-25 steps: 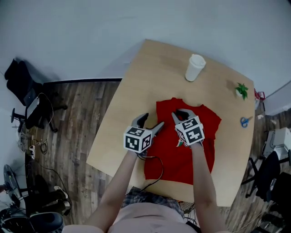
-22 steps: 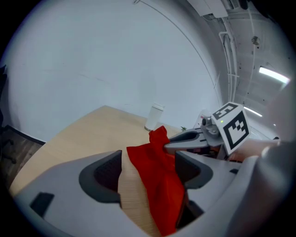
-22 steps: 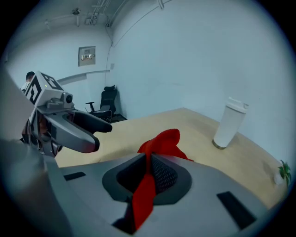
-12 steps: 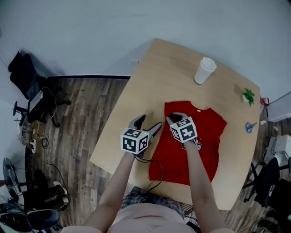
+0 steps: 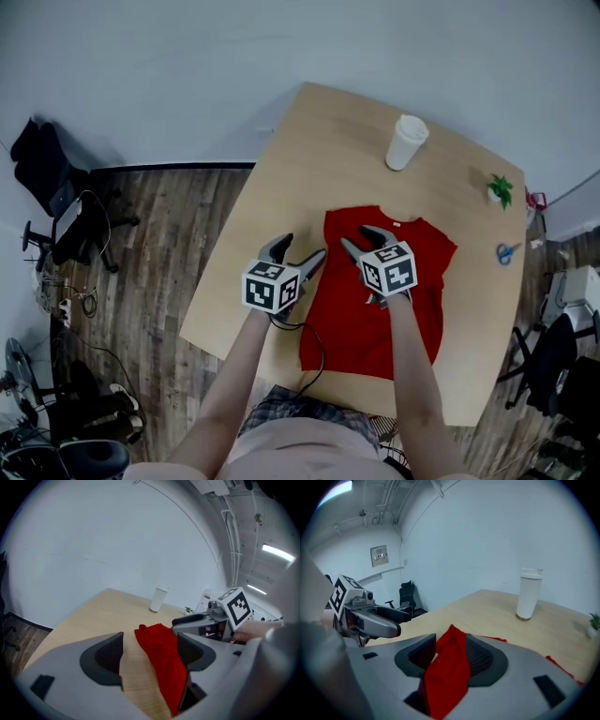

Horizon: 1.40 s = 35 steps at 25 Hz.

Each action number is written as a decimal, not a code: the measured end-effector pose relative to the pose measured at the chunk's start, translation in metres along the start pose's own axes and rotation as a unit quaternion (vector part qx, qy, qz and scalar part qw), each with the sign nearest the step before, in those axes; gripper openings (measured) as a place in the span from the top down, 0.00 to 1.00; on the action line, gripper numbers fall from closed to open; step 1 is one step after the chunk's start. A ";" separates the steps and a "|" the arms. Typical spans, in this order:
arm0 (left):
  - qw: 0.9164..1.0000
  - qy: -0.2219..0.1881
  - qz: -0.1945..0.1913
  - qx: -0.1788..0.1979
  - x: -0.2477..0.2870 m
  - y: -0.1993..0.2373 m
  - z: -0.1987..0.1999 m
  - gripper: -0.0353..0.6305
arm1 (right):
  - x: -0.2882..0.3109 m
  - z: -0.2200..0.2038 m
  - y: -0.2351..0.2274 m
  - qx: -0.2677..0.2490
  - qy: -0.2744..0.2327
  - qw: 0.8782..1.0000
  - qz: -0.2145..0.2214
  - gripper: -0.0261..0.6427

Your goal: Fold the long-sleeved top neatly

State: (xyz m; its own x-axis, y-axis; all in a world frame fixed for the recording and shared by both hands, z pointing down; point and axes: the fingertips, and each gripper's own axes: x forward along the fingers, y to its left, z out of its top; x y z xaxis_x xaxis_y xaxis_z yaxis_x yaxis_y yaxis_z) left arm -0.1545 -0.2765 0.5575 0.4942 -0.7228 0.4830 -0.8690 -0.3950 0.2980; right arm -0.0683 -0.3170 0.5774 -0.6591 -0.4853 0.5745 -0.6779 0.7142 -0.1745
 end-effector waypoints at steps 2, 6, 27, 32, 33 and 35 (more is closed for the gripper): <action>1.000 0.006 -0.011 0.015 0.012 -0.009 0.006 0.43 | -0.023 0.000 -0.019 -0.003 -0.005 1.000 -0.024 0.65; 0.997 0.029 -0.039 0.066 0.041 -0.026 0.021 0.43 | -0.070 -0.007 -0.064 -0.009 -0.004 0.997 -0.075 0.64; 0.896 0.280 -0.188 0.288 0.208 -0.044 0.014 0.48 | -0.095 -0.073 -0.225 -0.200 0.206 0.958 -0.020 0.65; 0.863 0.331 -0.200 0.325 0.226 -0.040 -0.013 0.49 | -0.063 -0.094 -0.231 -0.214 0.241 0.947 0.013 0.65; 0.860 0.337 -0.202 0.326 0.228 -0.039 -0.015 0.49 | -0.058 -0.095 -0.231 -0.213 0.243 0.946 0.019 0.65; 0.856 0.349 -0.207 0.319 0.232 -0.037 -0.018 0.50 | -0.052 -0.098 -0.231 -0.212 0.251 0.944 0.030 0.65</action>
State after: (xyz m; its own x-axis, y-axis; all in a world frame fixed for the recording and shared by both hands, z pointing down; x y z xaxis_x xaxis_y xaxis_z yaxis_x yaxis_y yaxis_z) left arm -0.0072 -0.4187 0.6734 0.4645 -0.0193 0.8854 -0.3416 -0.9263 0.1590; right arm 0.1539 -0.4074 0.6663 -0.3820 -0.2132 0.8992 -0.3829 0.9221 0.0560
